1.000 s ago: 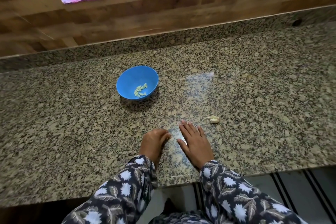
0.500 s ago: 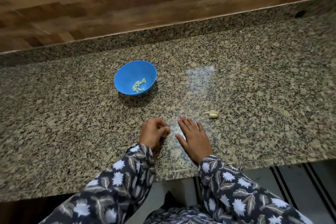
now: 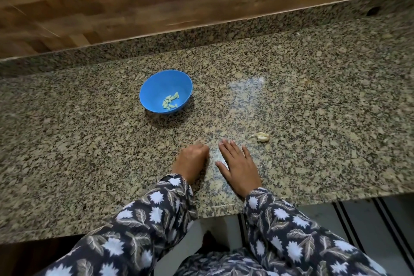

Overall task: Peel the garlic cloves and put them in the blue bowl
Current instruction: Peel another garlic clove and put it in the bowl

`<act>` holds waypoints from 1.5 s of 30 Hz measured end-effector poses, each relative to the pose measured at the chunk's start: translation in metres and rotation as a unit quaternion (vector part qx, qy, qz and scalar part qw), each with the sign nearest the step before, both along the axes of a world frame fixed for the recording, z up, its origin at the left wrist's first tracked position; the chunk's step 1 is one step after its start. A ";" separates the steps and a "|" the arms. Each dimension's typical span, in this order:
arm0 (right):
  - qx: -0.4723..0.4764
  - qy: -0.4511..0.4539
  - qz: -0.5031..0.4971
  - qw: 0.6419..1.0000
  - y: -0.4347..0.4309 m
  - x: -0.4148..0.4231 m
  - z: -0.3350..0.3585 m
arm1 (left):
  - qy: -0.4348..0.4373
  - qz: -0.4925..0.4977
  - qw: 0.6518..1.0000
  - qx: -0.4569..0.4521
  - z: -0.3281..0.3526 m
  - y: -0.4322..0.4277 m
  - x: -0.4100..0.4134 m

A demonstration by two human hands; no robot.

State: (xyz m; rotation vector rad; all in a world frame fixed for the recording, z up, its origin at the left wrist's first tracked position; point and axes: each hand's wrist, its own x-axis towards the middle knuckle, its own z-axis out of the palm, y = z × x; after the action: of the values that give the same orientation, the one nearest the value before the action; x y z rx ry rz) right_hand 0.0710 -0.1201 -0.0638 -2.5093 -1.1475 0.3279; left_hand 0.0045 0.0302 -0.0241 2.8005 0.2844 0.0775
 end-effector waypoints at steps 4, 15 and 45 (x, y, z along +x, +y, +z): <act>0.027 0.029 -0.013 0.999 0.001 0.001 0.007 | 0.038 -0.005 0.999 -0.024 0.002 0.000 0.002; 0.161 0.408 0.028 0.898 0.018 0.032 0.055 | -0.074 0.105 0.897 -0.422 0.026 0.002 -0.002; 0.106 0.740 -0.036 0.663 0.015 0.038 0.072 | -0.198 -0.127 0.970 -0.065 0.003 0.006 -0.017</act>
State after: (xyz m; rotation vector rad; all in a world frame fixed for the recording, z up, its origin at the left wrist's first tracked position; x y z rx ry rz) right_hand 0.1088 -0.1053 0.0083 -1.1957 -0.2780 1.6438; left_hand -0.0122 0.0365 -0.0212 2.5899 -0.1607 0.5298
